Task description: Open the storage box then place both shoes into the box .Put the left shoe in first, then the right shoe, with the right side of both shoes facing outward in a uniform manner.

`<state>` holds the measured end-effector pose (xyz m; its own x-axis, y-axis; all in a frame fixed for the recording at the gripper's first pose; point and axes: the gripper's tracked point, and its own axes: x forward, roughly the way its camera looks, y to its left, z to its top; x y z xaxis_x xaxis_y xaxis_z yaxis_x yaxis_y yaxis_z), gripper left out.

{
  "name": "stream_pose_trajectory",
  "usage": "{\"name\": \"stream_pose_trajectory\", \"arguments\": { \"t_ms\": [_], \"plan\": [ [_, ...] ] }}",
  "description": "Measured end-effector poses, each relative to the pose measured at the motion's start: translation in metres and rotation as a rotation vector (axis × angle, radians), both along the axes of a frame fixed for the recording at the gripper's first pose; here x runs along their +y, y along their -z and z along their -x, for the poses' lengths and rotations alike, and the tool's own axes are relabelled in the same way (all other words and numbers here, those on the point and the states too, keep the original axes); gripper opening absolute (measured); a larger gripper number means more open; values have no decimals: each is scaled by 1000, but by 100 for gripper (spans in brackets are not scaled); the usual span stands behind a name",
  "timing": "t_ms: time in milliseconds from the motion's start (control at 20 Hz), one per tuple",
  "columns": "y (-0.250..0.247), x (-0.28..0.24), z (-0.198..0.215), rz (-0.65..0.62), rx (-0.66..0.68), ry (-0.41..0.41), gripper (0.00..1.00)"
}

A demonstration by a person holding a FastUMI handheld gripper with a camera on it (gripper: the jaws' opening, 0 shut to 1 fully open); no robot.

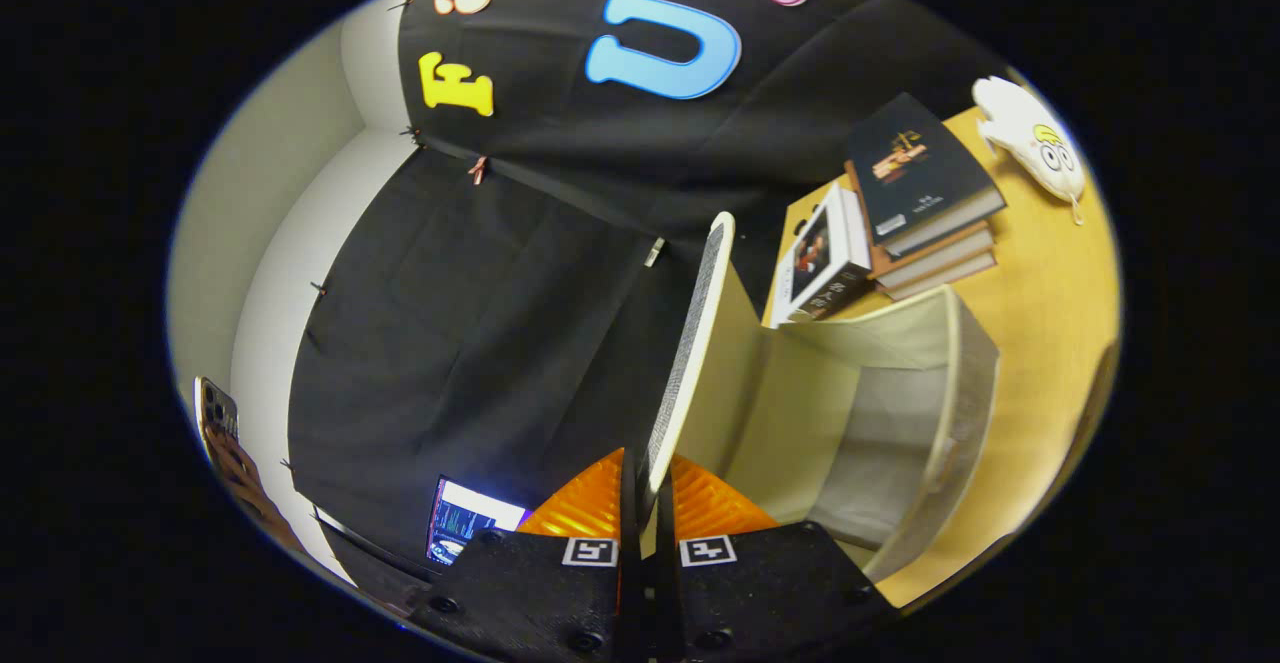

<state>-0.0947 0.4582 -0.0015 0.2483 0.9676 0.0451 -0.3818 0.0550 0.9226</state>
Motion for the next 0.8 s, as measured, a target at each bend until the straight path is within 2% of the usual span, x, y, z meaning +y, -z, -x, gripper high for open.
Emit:
{"name": "stream_pose_trajectory", "arguments": {
  "t_ms": [150,450,550,650,800],
  "plan": [
    [-26,38,7,3,-63,-24,8],
    [-36,115,17,48,-130,-35,8],
    [-37,134,24,60,-156,-55,16],
    [-43,147,28,55,-159,-72,29],
    [-48,157,28,42,-159,-69,61]
  ]
}}
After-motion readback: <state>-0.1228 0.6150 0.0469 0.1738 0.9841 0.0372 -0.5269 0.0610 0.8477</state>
